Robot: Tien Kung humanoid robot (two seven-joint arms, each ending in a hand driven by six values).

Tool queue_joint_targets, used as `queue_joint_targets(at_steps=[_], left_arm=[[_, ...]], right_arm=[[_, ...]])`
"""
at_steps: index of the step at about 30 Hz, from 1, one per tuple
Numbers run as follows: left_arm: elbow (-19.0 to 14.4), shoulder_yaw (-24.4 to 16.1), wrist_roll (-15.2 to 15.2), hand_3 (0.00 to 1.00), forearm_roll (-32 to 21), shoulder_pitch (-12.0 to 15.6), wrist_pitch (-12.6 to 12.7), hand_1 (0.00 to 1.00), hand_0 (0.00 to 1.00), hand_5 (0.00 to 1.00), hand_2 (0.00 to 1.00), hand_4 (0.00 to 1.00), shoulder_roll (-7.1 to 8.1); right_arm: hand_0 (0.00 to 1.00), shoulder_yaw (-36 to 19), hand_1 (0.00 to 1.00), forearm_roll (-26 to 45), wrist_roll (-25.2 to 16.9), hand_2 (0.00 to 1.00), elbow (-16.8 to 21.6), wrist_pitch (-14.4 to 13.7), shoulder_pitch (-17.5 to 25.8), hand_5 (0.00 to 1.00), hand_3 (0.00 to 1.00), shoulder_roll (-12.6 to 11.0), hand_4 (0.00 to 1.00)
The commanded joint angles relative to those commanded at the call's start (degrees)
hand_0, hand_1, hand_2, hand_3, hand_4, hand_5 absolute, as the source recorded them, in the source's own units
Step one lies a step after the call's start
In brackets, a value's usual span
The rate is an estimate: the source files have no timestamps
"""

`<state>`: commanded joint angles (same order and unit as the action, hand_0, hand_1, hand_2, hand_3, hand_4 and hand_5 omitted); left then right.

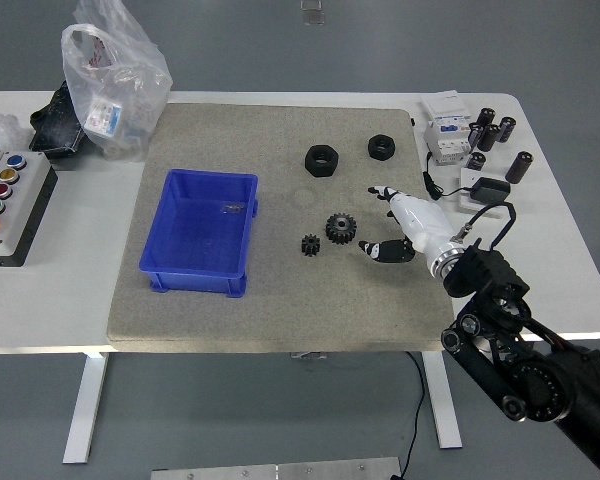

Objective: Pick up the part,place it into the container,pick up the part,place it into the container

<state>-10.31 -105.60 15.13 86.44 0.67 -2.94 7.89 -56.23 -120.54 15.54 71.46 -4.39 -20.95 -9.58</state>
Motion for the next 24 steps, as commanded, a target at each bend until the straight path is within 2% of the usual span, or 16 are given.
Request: queue_joint_targets(at_steps=[6, 14, 20, 21, 24], left_arm=[[0.00, 0.02, 0.11, 0.816, 0.02, -0.06, 0.02, 0.664, 0.665, 0.184, 0.668, 0.671, -0.07], [0.00, 0.26, 0.20, 0.815, -0.08, -0.35, 0.02, 0.664, 0.666, 0.184, 0.668, 0.671, -0.02], [0.00, 0.10, 0.35, 0.815, 0.18, -0.45, 0.01, 0.664, 0.666, 0.183, 0.668, 0.671, -0.05], [0.00, 0.13, 0.36, 0.816, 0.17, -0.48, 0.00, 0.664, 0.666, 0.183, 0.668, 0.671, -0.05], [0.00, 0.21, 0.35, 0.816, 0.17, -0.58, -0.03, 0.664, 0.666, 0.183, 0.668, 0.671, -0.02]], right_arm=[[0.306, 2.20, 0.669, 0.56, -0.27, 0.836, -2.35, -0.31, -2.24, 0.263, 0.865, 0.52, 0.834], [0.305, 6.98, 0.665, 0.69, -1.08, 0.832, -9.29, -0.55, -7.54, 0.263, 0.848, 2.27, 0.833], [0.302, 9.59, 0.657, 0.71, -1.55, 0.821, -12.64, -0.79, -10.11, 0.265, 0.843, 3.42, 0.836], [0.299, 9.92, 0.640, 0.73, -1.62, 0.701, -13.18, -0.77, -10.41, 0.191, 0.786, 3.55, 0.723], [0.299, 10.82, 0.640, 0.75, -1.83, 0.701, -14.46, -0.73, -11.10, 0.191, 0.786, 3.81, 0.723]])
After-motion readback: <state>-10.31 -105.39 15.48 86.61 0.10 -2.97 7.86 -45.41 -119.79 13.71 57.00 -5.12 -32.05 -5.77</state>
